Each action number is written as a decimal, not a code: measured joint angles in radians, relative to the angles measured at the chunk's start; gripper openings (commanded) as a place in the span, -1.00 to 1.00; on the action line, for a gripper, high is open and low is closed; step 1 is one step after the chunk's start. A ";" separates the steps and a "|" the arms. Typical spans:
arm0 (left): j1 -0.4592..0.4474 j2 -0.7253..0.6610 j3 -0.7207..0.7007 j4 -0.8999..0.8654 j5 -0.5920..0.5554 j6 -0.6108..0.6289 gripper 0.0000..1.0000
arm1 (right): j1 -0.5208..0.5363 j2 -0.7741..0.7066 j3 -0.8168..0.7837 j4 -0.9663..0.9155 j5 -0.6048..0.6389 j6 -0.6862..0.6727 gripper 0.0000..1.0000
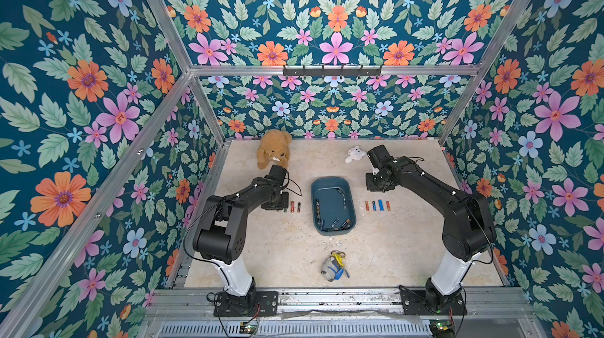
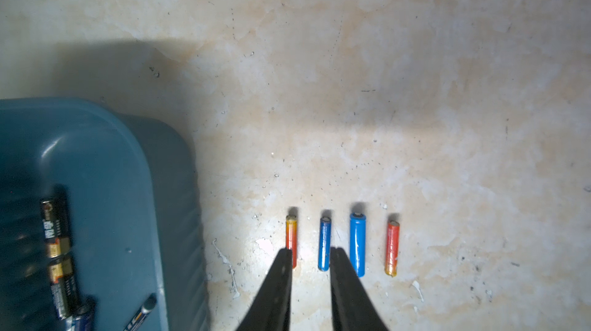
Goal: Take the batteries out of the storage box
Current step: Place the battery at the center of the board.
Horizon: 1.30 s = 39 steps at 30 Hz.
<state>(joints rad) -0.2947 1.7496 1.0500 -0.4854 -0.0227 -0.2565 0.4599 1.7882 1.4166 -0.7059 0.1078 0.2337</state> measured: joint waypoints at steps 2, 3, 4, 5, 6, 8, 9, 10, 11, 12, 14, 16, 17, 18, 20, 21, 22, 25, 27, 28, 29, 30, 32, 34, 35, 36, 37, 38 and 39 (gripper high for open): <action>0.000 0.005 -0.002 0.000 0.000 0.000 -0.68 | 0.000 0.000 0.002 0.000 0.001 0.000 -0.46; 0.000 0.006 -0.003 0.002 0.000 0.000 -0.68 | 0.000 0.000 0.002 0.000 0.001 0.000 -0.46; 0.000 0.007 -0.005 0.003 0.000 0.000 -0.68 | 0.000 0.000 0.002 0.000 0.001 0.000 -0.46; 0.000 0.007 -0.008 0.006 0.000 0.000 -0.68 | 0.000 0.001 0.002 0.000 0.001 0.000 -0.46; 0.000 0.007 -0.009 0.007 0.000 0.000 -0.68 | 0.000 0.001 0.002 0.000 0.001 0.000 -0.46; 0.000 0.007 -0.011 0.011 0.000 0.000 -0.67 | 0.000 0.001 0.002 0.000 0.001 0.000 -0.46; 0.000 0.006 -0.012 0.012 0.000 0.001 -0.66 | 0.000 0.001 0.002 0.000 0.001 0.000 -0.46; 0.000 0.006 -0.013 0.014 0.000 0.001 -0.65 | 0.000 0.001 0.002 0.000 0.001 0.000 -0.46; 0.000 0.006 -0.013 0.015 0.000 0.001 -0.65 | 0.000 0.001 0.002 0.000 0.001 0.000 -0.46; 0.000 0.006 -0.014 0.015 0.000 0.001 -0.65 | 0.000 0.001 0.002 0.000 0.001 0.000 -0.46; 0.000 0.005 -0.016 0.017 0.000 0.001 -0.63 | 0.000 0.001 0.002 0.000 0.001 0.000 -0.46; 0.000 0.003 -0.016 0.017 0.000 0.001 -0.63 | 0.000 0.001 0.002 0.000 0.001 0.000 -0.46; 0.000 0.002 -0.017 0.016 0.000 0.000 -0.62 | 0.000 0.001 0.002 0.000 0.001 0.000 -0.46; 0.000 0.001 -0.017 0.014 0.000 0.000 -0.62 | 0.000 0.001 0.002 0.000 0.001 0.000 -0.46; 0.000 -0.002 -0.016 0.014 0.000 0.000 -0.60 | 0.000 0.001 0.001 0.000 0.001 0.000 -0.46; 0.000 -0.004 -0.016 0.013 0.000 0.000 -0.60 | 0.000 0.001 0.000 0.000 0.001 0.000 -0.46; 0.000 -0.006 -0.014 0.013 0.000 0.000 -0.60 | 0.000 0.001 0.000 0.000 0.001 0.000 -0.46; 0.000 -0.012 -0.006 0.009 0.000 0.000 -0.58 | 0.000 0.001 -0.001 0.000 0.001 0.000 -0.46; 0.000 -0.014 0.000 0.006 0.000 0.000 -0.58 | 0.000 0.001 -0.001 0.000 0.001 0.000 -0.46; 0.000 -0.014 0.002 0.006 0.000 0.000 -0.58 | 0.000 0.001 -0.001 0.000 0.001 0.000 -0.47; 0.000 -0.014 0.003 0.005 0.000 0.000 -0.58 | 0.000 0.001 -0.001 0.000 0.001 0.000 -0.46; 0.000 -0.014 0.003 0.003 0.000 0.000 -0.58 | 0.000 0.001 -0.001 0.000 0.001 0.000 -0.46; 0.000 -0.014 0.006 -0.001 0.000 0.000 -0.58 | 0.000 0.001 -0.001 0.000 0.001 0.000 -0.46; 0.000 -0.014 0.008 -0.002 0.000 0.000 -0.56 | 0.000 0.000 -0.001 0.000 0.001 0.000 -0.47; 0.000 -0.015 0.010 -0.003 0.000 0.000 -0.56 | 0.000 -0.001 -0.001 0.000 0.001 0.000 -0.46; 0.000 -0.018 0.012 -0.006 0.000 0.000 -0.55 | 0.000 -0.003 -0.001 0.000 0.000 0.000 -0.46; 0.000 -0.024 0.015 -0.011 0.000 0.000 -0.55 | 0.000 -0.003 0.000 -0.001 0.000 0.000 -0.46; 0.000 -0.036 0.020 -0.018 0.000 0.000 -0.54 | 0.002 -0.003 0.004 -0.002 0.001 0.000 -0.46; 0.000 -0.050 0.029 -0.024 0.000 0.000 -0.54 | 0.007 -0.002 0.012 -0.008 0.004 0.002 -0.46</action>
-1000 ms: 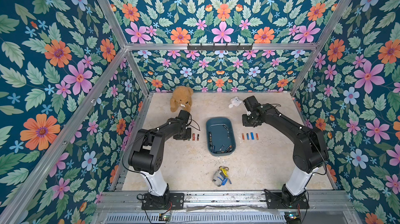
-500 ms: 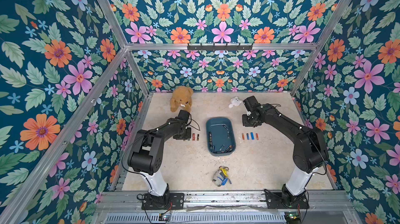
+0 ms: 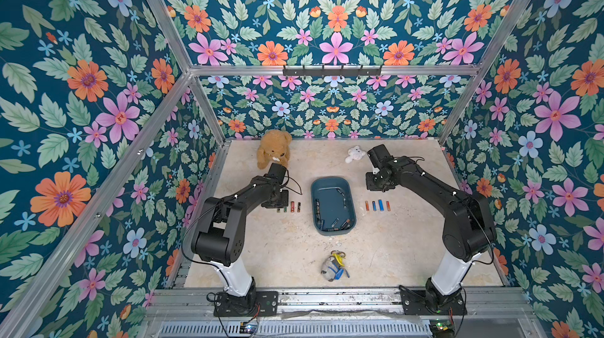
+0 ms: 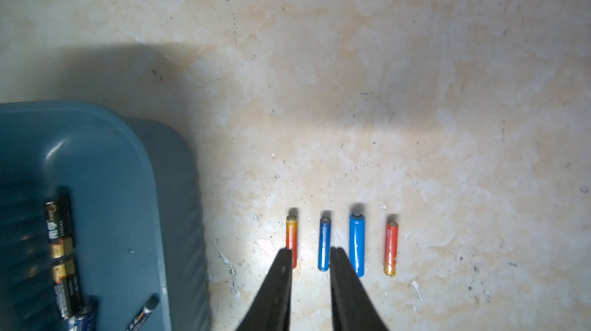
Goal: Take the batteries out of the storage box
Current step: Place the battery at the center of the board.
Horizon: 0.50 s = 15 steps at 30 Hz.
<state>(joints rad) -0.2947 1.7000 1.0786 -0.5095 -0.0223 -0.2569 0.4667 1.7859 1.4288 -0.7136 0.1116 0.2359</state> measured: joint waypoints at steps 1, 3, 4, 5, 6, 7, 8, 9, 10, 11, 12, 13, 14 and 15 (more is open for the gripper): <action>0.000 -0.010 0.008 -0.003 0.000 0.000 -0.54 | 0.007 0.003 0.011 -0.007 0.004 0.006 -0.45; 0.000 -0.031 0.031 -0.009 0.004 0.000 -0.53 | 0.036 0.014 0.049 -0.025 0.024 0.016 -0.45; 0.000 -0.037 0.040 -0.013 0.008 -0.001 -0.53 | 0.052 0.021 0.069 -0.032 0.030 0.029 -0.45; 0.000 -0.044 0.047 -0.014 0.015 -0.005 -0.53 | 0.070 0.030 0.091 -0.043 0.040 0.036 -0.45; 0.000 -0.050 0.051 -0.017 0.019 -0.005 -0.53 | 0.089 0.040 0.117 -0.054 0.049 0.045 -0.44; 0.000 -0.055 0.053 -0.019 0.021 -0.007 -0.52 | 0.106 0.050 0.140 -0.063 0.054 0.061 -0.44; 0.000 -0.059 0.053 -0.022 0.024 -0.008 -0.53 | 0.124 0.061 0.165 -0.075 0.061 0.071 -0.44; 0.000 -0.063 0.053 -0.026 0.025 -0.010 -0.53 | 0.142 0.076 0.189 -0.086 0.068 0.088 -0.44; 0.000 -0.067 0.051 -0.027 0.029 -0.014 -0.52 | 0.160 0.093 0.213 -0.094 0.076 0.103 -0.44; 0.000 -0.072 0.046 -0.027 0.033 -0.022 -0.52 | 0.180 0.116 0.239 -0.104 0.080 0.118 -0.44; -0.001 -0.078 0.040 -0.027 0.039 -0.027 -0.52 | 0.195 0.136 0.259 -0.114 0.086 0.134 -0.44; -0.002 -0.087 0.030 -0.027 0.048 -0.030 -0.52 | 0.214 0.163 0.284 -0.126 0.093 0.148 -0.44; -0.002 -0.097 0.019 -0.025 0.048 -0.030 -0.52 | 0.230 0.190 0.308 -0.137 0.099 0.164 -0.44; -0.002 -0.105 0.010 -0.026 0.048 -0.033 -0.52 | 0.242 0.210 0.327 -0.146 0.101 0.172 -0.44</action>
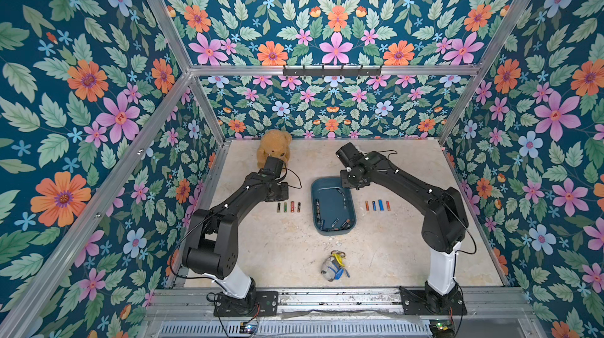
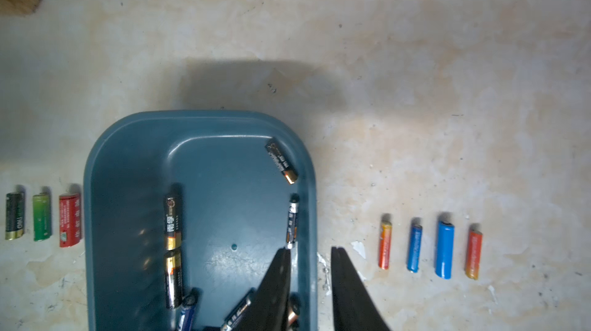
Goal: Take the batteries out of the storage box
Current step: Place the battery at the center of the board.
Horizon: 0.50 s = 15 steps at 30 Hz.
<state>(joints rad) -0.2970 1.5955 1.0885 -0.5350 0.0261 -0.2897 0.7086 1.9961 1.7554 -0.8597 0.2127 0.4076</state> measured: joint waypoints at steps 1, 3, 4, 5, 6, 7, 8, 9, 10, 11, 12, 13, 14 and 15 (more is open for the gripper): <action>0.000 -0.009 -0.010 0.000 0.003 -0.002 -0.52 | 0.013 0.027 0.023 -0.011 0.002 0.014 -0.44; -0.002 -0.019 -0.023 0.001 0.004 -0.005 -0.52 | 0.028 0.069 0.055 -0.021 0.002 0.032 -0.44; -0.002 -0.023 -0.029 0.001 0.006 -0.008 -0.52 | 0.031 0.090 0.069 -0.029 0.000 0.044 -0.44; -0.002 -0.026 -0.033 0.001 0.010 -0.010 -0.52 | 0.031 0.107 0.079 -0.037 0.001 0.050 -0.44; -0.002 -0.027 -0.036 0.002 0.015 -0.018 -0.52 | 0.031 0.123 0.089 -0.044 0.001 0.061 -0.44; -0.002 -0.028 -0.038 0.003 0.018 -0.019 -0.51 | 0.030 0.139 0.100 -0.052 0.002 0.069 -0.44; -0.003 -0.029 -0.039 0.003 0.020 -0.019 -0.52 | 0.030 0.150 0.105 -0.058 0.002 0.074 -0.44; -0.003 -0.029 -0.039 0.004 0.024 -0.019 -0.51 | 0.030 0.159 0.108 -0.064 0.002 0.081 -0.44; -0.004 -0.028 -0.039 0.004 0.024 -0.019 -0.51 | 0.031 0.165 0.109 -0.067 0.001 0.089 -0.44; -0.004 -0.027 -0.039 0.005 0.025 -0.019 -0.51 | 0.032 0.172 0.110 -0.070 0.000 0.095 -0.44; -0.004 -0.026 -0.039 0.006 0.027 -0.019 -0.52 | 0.033 0.177 0.110 -0.072 0.000 0.095 -0.44; -0.005 -0.023 -0.039 0.009 0.028 -0.019 -0.52 | 0.033 0.184 0.109 -0.074 -0.001 0.099 -0.44; -0.005 -0.019 -0.039 0.011 0.029 -0.019 -0.52 | 0.033 0.191 0.107 -0.074 -0.003 0.102 -0.44; -0.006 -0.018 -0.039 0.012 0.031 -0.019 -0.52 | 0.033 0.196 0.104 -0.075 -0.003 0.106 -0.44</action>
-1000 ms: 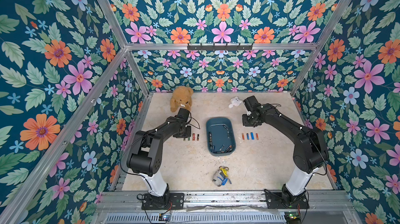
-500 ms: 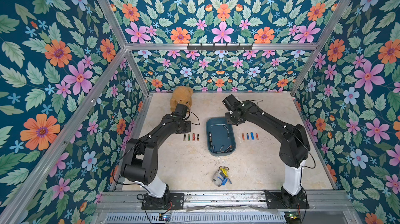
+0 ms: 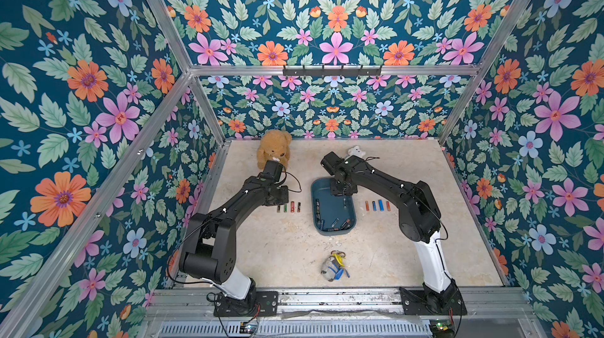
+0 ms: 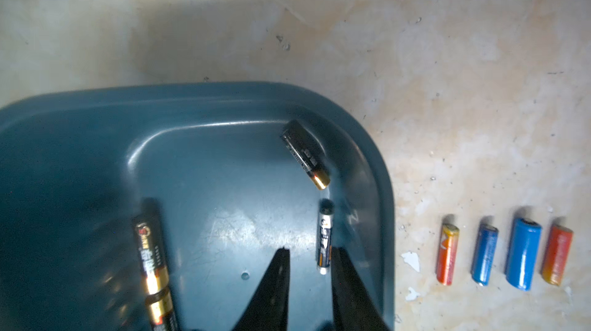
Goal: Take the batteries out of the storage box
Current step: Place the battery at the center of the board, then pick up the battery from the storage box.
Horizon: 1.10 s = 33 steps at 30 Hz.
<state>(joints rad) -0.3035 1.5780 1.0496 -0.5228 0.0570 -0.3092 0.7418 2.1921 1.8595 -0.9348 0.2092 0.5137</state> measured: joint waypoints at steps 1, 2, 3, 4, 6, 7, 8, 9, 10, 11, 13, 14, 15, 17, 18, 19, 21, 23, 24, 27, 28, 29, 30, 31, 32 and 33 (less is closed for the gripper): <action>-0.002 0.001 0.000 0.000 0.000 0.000 -0.51 | 0.000 0.006 -0.005 -0.003 -0.001 0.002 -0.44; -0.003 0.002 0.000 0.001 0.001 0.000 -0.52 | 0.000 0.010 -0.009 -0.006 -0.001 0.009 -0.44; -0.004 0.002 0.000 0.003 0.003 0.000 -0.52 | 0.000 0.013 -0.013 -0.006 -0.001 0.012 -0.44; -0.005 0.002 0.000 0.004 0.008 0.000 -0.51 | 0.001 0.015 -0.018 -0.006 -0.002 0.012 -0.44; -0.006 0.003 0.000 0.006 0.008 -0.001 -0.52 | 0.003 0.019 -0.024 -0.007 -0.004 0.015 -0.44; -0.007 0.005 0.000 0.006 0.010 -0.001 -0.51 | 0.003 0.022 -0.028 -0.007 -0.005 0.015 -0.45; -0.007 0.007 0.000 0.006 0.011 -0.001 -0.51 | 0.004 0.026 -0.031 -0.007 -0.008 0.015 -0.45; -0.008 0.008 -0.001 0.007 0.011 -0.001 -0.52 | 0.004 0.028 -0.035 -0.006 -0.011 0.016 -0.45; -0.010 0.008 -0.003 0.006 0.012 -0.002 -0.51 | 0.005 0.030 -0.040 -0.005 -0.012 0.016 -0.45; -0.010 0.008 -0.004 0.006 0.012 -0.004 -0.51 | 0.005 0.032 -0.045 -0.006 -0.013 0.016 -0.45; -0.010 0.008 -0.006 0.007 0.012 -0.003 -0.51 | 0.005 0.035 -0.053 -0.004 -0.021 0.016 -0.45; -0.011 0.008 -0.009 0.007 0.012 -0.003 -0.52 | 0.005 0.035 -0.056 -0.002 -0.023 0.016 -0.44; -0.011 0.008 -0.011 0.007 0.012 -0.003 -0.51 | 0.005 0.036 -0.060 0.000 -0.024 0.016 -0.45; -0.011 0.007 -0.015 0.007 0.012 -0.004 -0.51 | 0.006 0.040 -0.066 0.006 -0.027 0.016 -0.45; -0.012 0.006 -0.017 0.007 0.012 -0.004 -0.51 | 0.006 0.041 -0.070 0.011 -0.028 0.016 -0.45; -0.012 0.005 -0.019 0.007 0.012 -0.004 -0.51 | 0.006 0.043 -0.074 0.014 -0.030 0.016 -0.45; -0.012 0.002 -0.023 0.006 0.011 -0.004 -0.51 | 0.006 0.043 -0.085 0.018 -0.034 0.016 -0.46; -0.013 -0.004 -0.026 0.005 0.011 -0.004 -0.52 | 0.006 0.042 -0.093 0.028 -0.035 0.016 -0.48; -0.013 -0.006 -0.026 0.005 0.011 -0.004 -0.52 | 0.006 0.040 -0.098 0.035 -0.035 0.016 -0.50; -0.013 -0.008 -0.028 0.004 0.011 -0.004 -0.52 | 0.006 0.027 -0.119 0.056 -0.043 0.015 -0.56; -0.013 -0.008 -0.028 0.003 0.011 -0.004 -0.52 | 0.006 0.025 -0.122 0.061 -0.045 0.015 -0.58; -0.013 -0.009 -0.028 0.002 0.011 -0.004 -0.52 | 0.006 0.024 -0.126 0.068 -0.048 0.015 -0.59; -0.013 -0.010 -0.028 0.003 0.010 -0.004 -0.52 | 0.006 0.021 -0.129 0.072 -0.051 0.014 -0.61; -0.013 -0.010 -0.028 0.003 0.010 -0.004 -0.51 | 0.006 0.020 -0.131 0.074 -0.052 0.011 -0.62; -0.013 -0.010 -0.028 0.003 0.008 -0.004 -0.52 | 0.006 0.018 -0.133 0.078 -0.053 0.010 -0.62; -0.013 -0.010 -0.028 0.002 0.007 -0.004 -0.52 | 0.006 0.016 -0.136 0.081 -0.055 0.008 -0.64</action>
<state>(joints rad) -0.3168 1.5677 1.0214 -0.5209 0.0643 -0.3130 0.7479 2.2078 1.7237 -0.8536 0.1539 0.5213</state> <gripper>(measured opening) 0.243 0.190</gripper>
